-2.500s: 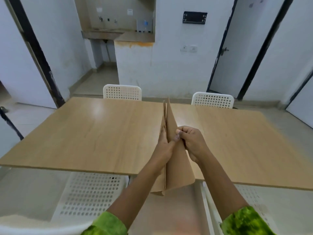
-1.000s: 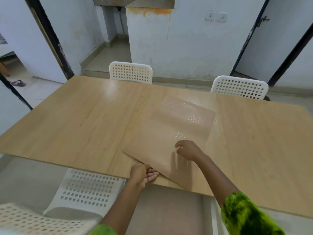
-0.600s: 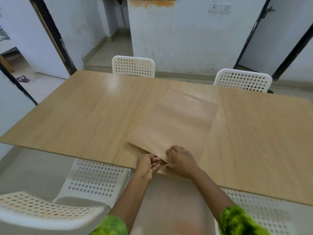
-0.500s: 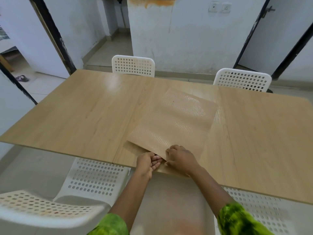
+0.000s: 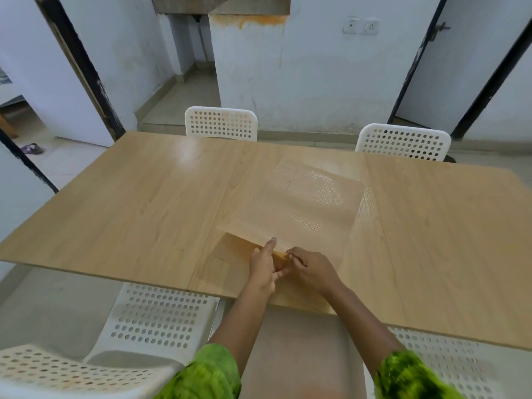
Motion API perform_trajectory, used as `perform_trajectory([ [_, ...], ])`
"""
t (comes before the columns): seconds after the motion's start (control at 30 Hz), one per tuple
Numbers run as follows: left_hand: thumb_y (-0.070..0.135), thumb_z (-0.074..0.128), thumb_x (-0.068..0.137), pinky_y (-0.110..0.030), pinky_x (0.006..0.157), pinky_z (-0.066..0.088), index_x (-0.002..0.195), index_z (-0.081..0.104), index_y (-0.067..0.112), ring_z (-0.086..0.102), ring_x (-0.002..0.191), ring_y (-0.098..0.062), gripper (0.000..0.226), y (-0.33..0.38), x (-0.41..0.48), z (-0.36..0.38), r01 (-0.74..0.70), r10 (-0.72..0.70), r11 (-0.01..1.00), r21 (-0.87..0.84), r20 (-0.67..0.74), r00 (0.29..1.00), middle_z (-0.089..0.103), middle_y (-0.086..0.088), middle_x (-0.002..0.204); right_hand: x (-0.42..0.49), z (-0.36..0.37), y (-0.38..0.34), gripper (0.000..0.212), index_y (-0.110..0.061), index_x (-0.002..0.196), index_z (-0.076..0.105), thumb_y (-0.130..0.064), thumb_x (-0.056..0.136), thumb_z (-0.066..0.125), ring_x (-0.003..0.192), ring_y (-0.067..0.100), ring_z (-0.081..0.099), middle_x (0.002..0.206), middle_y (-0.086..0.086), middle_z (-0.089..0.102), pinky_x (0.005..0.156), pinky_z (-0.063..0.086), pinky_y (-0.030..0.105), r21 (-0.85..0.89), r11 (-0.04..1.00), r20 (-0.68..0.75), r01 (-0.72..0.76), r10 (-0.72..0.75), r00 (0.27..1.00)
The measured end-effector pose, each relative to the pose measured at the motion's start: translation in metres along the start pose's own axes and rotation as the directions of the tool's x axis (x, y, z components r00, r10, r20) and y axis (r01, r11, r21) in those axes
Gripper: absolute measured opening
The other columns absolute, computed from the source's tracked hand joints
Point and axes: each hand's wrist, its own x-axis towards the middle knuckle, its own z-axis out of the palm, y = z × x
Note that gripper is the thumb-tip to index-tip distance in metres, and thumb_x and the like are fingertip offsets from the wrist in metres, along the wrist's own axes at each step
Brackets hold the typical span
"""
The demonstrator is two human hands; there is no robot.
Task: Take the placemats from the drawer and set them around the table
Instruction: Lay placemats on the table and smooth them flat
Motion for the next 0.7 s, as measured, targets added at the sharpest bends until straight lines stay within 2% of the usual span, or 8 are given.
perform_trajectory([
  [0.07,0.013,0.052,0.092,-0.035,0.048,0.054,0.116,0.047,0.001,0.058,0.072,-0.029,0.027,0.000,0.006,0.010,0.017,-0.017,1.000,-0.002,-0.051,0.999,0.056,-0.019,0.092,0.000,0.003,0.004,0.029,-0.019,0.110,0.064,-0.023,0.095,0.040,0.096,0.021,0.063,0.105,0.002,0.070,0.084,0.046,0.034,0.092,0.996,0.017,-0.014,0.013,1.000],
  [0.1,0.006,0.047,0.092,-0.033,0.047,0.053,0.112,0.049,-0.001,0.057,0.071,-0.029,0.021,-0.002,0.010,0.013,0.022,-0.021,1.000,0.009,-0.096,0.995,0.057,-0.020,0.091,0.000,0.002,0.006,0.028,-0.018,0.109,0.065,-0.024,0.095,0.041,0.098,0.020,0.062,0.106,0.001,0.070,0.087,0.046,0.034,0.155,0.987,0.013,-0.031,0.029,0.999],
  [0.17,-0.004,0.041,0.089,-0.032,0.056,0.049,0.099,0.054,-0.003,0.057,0.075,-0.030,0.017,-0.007,0.014,0.015,-0.015,0.016,1.000,0.010,-0.198,0.980,0.059,-0.021,0.094,0.002,-0.005,0.010,0.027,-0.014,0.105,0.067,-0.024,0.096,0.043,0.100,0.021,0.063,0.104,0.001,0.068,0.087,0.047,0.033,0.350,0.933,-0.008,-0.082,0.090,0.996],
  [0.27,-0.005,0.042,0.090,-0.032,0.063,0.045,0.078,0.050,0.007,0.056,0.072,-0.024,0.019,-0.009,0.013,0.011,-0.106,0.088,0.992,-0.072,-0.214,0.973,0.059,-0.014,0.085,0.011,-0.027,0.018,0.024,-0.012,0.102,0.067,-0.020,0.096,0.045,0.097,0.021,0.064,0.101,0.002,0.065,0.086,0.048,0.034,0.527,0.841,-0.050,-0.124,0.176,0.983],
  [0.4,-0.001,0.045,0.094,-0.030,0.058,0.050,0.090,0.054,0.005,0.064,0.064,-0.020,0.011,0.003,0.001,0.001,-0.150,0.136,0.976,-0.158,-0.091,0.986,0.064,-0.008,0.080,0.034,-0.059,0.035,0.023,-0.014,0.102,0.066,-0.009,0.093,0.046,0.096,0.019,0.058,0.100,0.002,0.062,0.083,0.044,0.032,0.504,0.851,-0.136,-0.148,0.247,0.960],
  [0.5,-0.004,0.046,0.092,-0.022,0.046,0.053,0.085,0.056,0.008,0.067,0.049,-0.009,0.017,0.018,-0.011,-0.010,-0.191,0.187,0.962,-0.194,-0.037,0.982,0.070,0.001,0.058,0.046,-0.082,0.044,0.028,-0.006,0.114,0.064,-0.008,0.093,0.045,0.097,0.014,0.052,0.110,0.005,0.062,0.079,0.038,0.024,0.432,0.885,-0.185,-0.173,0.274,0.944],
  [0.57,-0.005,0.048,0.090,-0.022,0.048,0.054,0.083,0.059,0.009,0.067,0.051,-0.009,0.019,0.027,-0.019,-0.017,-0.215,0.217,0.960,-0.181,-0.005,0.976,0.070,0.003,0.056,0.051,-0.098,0.048,0.030,-0.005,0.118,0.061,-0.007,0.093,0.045,0.100,0.015,0.052,0.120,0.008,0.061,0.079,0.040,0.022,0.415,0.893,-0.198,-0.174,0.275,0.941],
  [0.7,-0.006,0.052,0.087,-0.022,0.052,0.057,0.082,0.059,0.007,0.065,0.067,-0.017,0.016,0.038,-0.032,-0.030,-0.277,0.285,0.944,-0.180,0.019,0.958,0.071,0.000,0.059,0.057,-0.121,0.054,0.034,-0.007,0.124,0.057,-0.009,0.092,0.045,0.117,0.026,0.054,0.130,0.012,0.058,0.086,0.038,0.027,0.316,0.922,-0.179,-0.223,0.289,0.940],
])
